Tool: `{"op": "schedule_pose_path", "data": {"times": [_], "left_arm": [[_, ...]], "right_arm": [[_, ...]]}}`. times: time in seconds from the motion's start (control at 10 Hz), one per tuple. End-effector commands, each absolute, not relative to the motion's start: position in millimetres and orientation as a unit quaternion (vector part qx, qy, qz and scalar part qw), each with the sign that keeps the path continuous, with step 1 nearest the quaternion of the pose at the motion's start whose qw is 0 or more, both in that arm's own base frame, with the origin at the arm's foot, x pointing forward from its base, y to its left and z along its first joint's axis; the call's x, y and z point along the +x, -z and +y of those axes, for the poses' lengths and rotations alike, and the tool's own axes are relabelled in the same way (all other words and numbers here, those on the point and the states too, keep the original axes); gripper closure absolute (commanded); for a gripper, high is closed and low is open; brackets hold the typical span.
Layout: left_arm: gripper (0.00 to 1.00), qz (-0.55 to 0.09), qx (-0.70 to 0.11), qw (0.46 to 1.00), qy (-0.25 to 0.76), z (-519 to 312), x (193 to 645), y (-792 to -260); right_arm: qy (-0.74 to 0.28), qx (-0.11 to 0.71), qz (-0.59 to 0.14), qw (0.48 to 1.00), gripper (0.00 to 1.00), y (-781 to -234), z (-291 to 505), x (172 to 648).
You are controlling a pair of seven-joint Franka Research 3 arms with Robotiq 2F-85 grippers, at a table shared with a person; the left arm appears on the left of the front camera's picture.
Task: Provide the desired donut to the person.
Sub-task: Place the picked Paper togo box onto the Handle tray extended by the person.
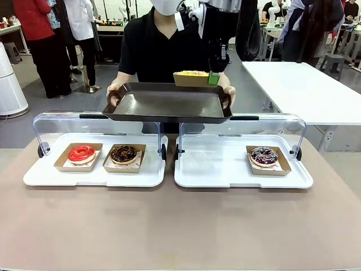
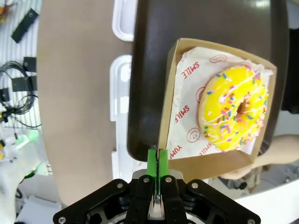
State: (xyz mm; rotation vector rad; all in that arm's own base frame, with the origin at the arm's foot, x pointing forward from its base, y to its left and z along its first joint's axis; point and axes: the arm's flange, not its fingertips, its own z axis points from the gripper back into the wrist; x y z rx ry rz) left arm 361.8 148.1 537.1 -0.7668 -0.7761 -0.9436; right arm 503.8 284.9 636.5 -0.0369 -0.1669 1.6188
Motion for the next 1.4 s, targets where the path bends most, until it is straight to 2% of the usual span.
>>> {"op": "schedule_pose_path", "data": {"times": [0.0, 0.3, 0.9, 1.0, 1.1, 1.2, 1.3], "left_arm": [[0.00, -0.363, -0.354, 0.744, 0.434, 149, 362, -538], [0.00, -0.363, -0.354, 0.744, 0.434, 149, 362, -538], [0.00, -0.363, -0.354, 0.744, 0.434, 149, 362, -538], [0.00, -0.363, -0.354, 0.744, 0.434, 149, 362, -538], [0.00, -0.363, -0.354, 0.744, 0.434, 149, 362, -538], [0.00, -0.363, -0.354, 0.744, 0.434, 149, 362, -538], [0.00, -0.363, -0.354, 0.744, 0.434, 149, 362, -538]], "right_arm": [[-0.720, -0.017, -0.067, 0.691, 0.98, -628, 275, 525], [-0.736, 0.000, -0.057, 0.674, 0.98, -599, 268, 537], [-0.728, 0.029, -0.048, 0.684, 0.98, -567, 252, 546], [-0.729, 0.033, -0.051, 0.682, 0.67, -568, 253, 545], [-0.729, 0.035, -0.053, 0.682, 0.42, -569, 253, 545], [-0.727, 0.036, -0.054, 0.684, 0.08, -570, 252, 546], [-0.726, 0.038, -0.056, 0.684, 0.00, -570, 252, 546]]}}
